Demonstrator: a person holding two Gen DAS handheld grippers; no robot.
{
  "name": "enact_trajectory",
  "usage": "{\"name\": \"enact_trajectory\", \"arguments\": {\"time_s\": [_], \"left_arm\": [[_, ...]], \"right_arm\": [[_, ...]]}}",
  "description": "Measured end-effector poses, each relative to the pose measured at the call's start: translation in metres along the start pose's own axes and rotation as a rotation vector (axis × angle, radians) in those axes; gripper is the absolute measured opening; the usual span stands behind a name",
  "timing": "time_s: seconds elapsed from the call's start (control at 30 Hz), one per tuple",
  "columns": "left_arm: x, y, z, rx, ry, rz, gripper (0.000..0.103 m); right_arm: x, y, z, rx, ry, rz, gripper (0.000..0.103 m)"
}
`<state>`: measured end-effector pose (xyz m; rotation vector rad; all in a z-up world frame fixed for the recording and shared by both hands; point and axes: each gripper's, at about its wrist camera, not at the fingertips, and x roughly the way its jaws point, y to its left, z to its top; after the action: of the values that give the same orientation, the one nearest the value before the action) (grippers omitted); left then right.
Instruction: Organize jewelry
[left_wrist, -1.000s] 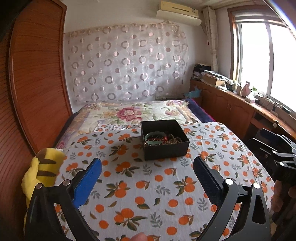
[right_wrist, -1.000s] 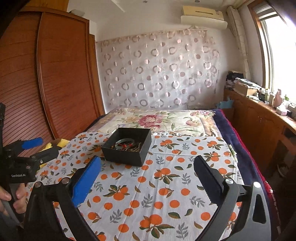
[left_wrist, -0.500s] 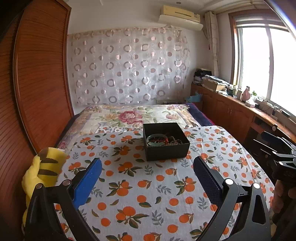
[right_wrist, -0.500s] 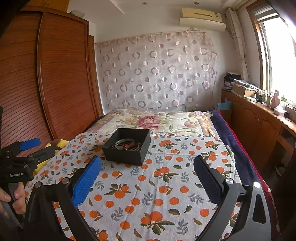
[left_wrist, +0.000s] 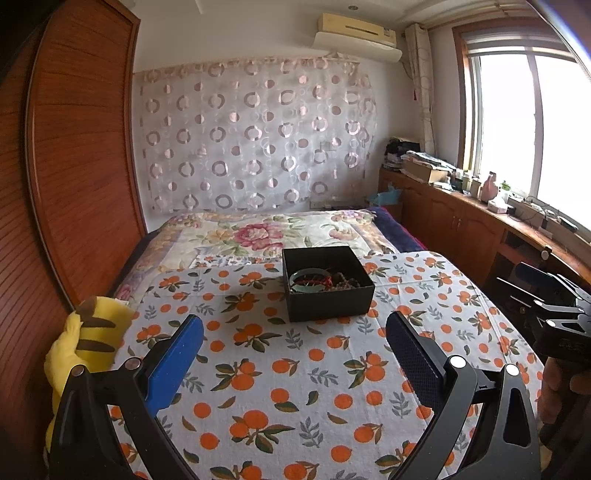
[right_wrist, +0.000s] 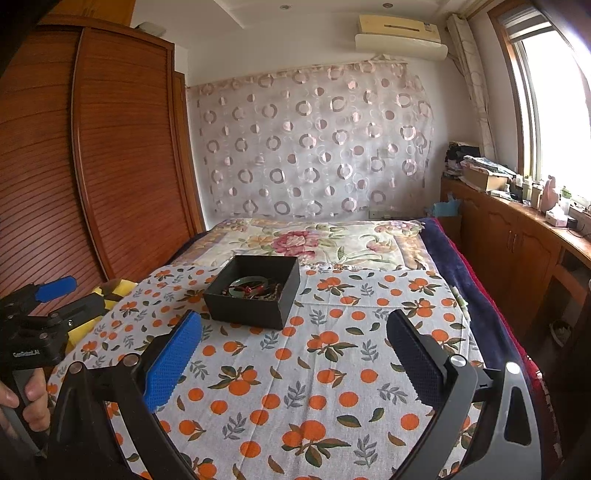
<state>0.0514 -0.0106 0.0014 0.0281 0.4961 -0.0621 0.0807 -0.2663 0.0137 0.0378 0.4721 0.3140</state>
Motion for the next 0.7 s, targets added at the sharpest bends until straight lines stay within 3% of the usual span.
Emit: {"name": "enact_trajectory", "arguments": {"time_s": [0.7], "left_arm": [[-0.0004,-0.0013,-0.0004,0.0,-0.001,0.0,0.095]], "right_arm": [[0.0004,0.0014,-0.001,0.004,0.001,0.001,0.101]]}}
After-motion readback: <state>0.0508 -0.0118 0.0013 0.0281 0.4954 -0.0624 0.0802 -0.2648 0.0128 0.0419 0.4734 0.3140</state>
